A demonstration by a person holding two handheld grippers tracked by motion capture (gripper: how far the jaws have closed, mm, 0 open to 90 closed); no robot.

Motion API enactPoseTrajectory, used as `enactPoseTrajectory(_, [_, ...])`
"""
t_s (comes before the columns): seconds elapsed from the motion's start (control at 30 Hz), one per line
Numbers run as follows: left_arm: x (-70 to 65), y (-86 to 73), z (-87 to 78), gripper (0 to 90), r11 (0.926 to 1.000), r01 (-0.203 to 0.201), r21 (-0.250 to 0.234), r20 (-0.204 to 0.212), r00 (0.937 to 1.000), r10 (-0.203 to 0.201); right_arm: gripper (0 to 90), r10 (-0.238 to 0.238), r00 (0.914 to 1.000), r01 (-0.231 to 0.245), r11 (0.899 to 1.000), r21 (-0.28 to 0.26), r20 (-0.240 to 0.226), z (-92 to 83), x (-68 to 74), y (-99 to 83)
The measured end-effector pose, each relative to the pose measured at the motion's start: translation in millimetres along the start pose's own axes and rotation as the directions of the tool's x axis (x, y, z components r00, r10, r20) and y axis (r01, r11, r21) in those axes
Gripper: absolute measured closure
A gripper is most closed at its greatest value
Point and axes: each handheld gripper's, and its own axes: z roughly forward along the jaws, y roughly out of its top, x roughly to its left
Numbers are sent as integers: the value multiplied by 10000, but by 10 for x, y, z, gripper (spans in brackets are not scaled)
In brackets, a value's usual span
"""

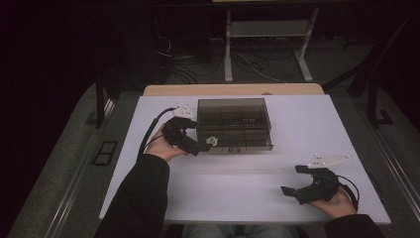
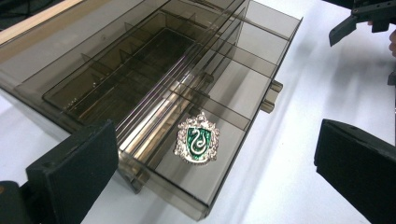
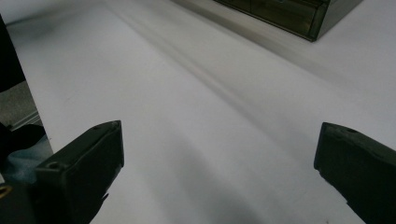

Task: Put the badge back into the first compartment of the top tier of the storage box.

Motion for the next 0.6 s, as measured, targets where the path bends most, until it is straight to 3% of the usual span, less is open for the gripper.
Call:
enactPoseTrajectory(0.3, [-13, -184, -104, 0, 9988, 298, -399, -245, 9992, -308, 13, 47, 10000, -47, 10000, 38, -20, 3, 7, 1])
enactPoseTrajectory(0.6, [-46, -325, -183, 0, 9975, 513, -483, -457, 9975, -535, 13, 16, 10000, -16, 10000, -6, 9, 5, 3, 1])
